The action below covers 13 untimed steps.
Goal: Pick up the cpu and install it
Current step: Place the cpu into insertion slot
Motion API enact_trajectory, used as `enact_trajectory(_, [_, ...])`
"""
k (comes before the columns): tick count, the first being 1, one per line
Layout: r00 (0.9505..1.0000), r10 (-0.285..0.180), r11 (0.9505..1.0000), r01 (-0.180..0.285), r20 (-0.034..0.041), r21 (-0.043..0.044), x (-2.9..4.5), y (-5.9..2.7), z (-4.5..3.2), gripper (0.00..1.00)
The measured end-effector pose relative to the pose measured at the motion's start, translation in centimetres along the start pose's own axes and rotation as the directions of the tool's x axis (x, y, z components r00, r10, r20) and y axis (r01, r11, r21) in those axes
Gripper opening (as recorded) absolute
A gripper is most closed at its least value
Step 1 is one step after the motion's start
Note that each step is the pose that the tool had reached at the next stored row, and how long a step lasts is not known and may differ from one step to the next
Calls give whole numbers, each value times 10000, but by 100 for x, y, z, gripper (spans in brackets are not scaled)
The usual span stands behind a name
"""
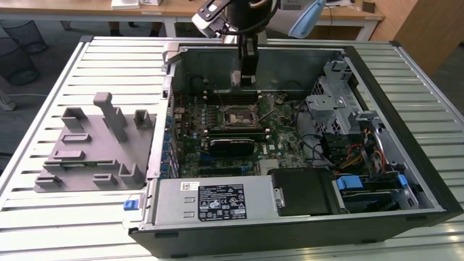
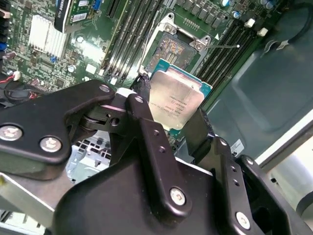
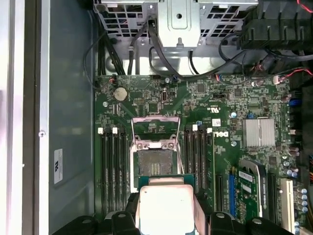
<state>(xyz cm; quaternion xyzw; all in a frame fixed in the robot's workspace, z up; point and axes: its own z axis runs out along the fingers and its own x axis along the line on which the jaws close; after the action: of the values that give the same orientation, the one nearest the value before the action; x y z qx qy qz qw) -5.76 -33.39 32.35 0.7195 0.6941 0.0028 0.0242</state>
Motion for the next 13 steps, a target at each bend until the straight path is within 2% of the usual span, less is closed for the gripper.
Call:
enact_trajectory(5, [10000,-42,10000,42,-2,-1,6,-3,88,53])
enact_trajectory(9, [9994,-338,9994,338,-11,-9,8,-5,148,53])
enact_trajectory(13, [9994,-349,9994,349,-13,-11,13,-8,216,53])
